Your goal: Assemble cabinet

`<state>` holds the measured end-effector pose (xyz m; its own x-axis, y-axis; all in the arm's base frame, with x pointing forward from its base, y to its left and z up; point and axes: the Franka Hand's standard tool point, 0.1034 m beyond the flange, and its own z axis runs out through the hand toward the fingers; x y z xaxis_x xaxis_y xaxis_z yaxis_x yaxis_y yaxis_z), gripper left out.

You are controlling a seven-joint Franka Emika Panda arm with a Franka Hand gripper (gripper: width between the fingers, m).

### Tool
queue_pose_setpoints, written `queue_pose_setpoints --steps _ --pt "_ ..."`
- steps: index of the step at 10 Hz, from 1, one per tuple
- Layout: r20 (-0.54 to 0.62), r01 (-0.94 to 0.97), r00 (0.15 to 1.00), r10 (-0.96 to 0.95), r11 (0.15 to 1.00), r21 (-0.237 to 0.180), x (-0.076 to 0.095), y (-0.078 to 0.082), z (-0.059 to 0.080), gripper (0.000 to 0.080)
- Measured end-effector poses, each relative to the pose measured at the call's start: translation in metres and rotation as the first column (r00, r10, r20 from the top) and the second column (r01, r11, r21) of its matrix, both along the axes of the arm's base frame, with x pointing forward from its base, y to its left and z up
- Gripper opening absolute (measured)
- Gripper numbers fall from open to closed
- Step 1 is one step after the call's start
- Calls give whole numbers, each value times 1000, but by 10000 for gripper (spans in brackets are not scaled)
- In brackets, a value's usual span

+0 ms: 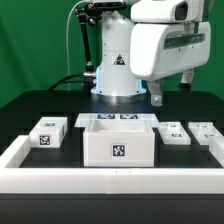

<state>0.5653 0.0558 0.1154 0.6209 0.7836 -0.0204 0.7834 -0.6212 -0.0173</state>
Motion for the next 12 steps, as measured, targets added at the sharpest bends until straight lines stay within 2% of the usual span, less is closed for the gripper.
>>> queue_pose_setpoints --steps 7,8,9,10,12 --pt "1 -8 1000 8 1000 0 0 -1 -1 797" --pt "37 -164 986 164 986 0 -4 -7 -4 797" --pt "25 -226 974 226 974 -4 -14 -11 -8 797" --pt "19 -335 942 335 942 -14 -14 -14 -9 797" --pt "18 -294 956 294 956 -6 -14 -17 -9 797"
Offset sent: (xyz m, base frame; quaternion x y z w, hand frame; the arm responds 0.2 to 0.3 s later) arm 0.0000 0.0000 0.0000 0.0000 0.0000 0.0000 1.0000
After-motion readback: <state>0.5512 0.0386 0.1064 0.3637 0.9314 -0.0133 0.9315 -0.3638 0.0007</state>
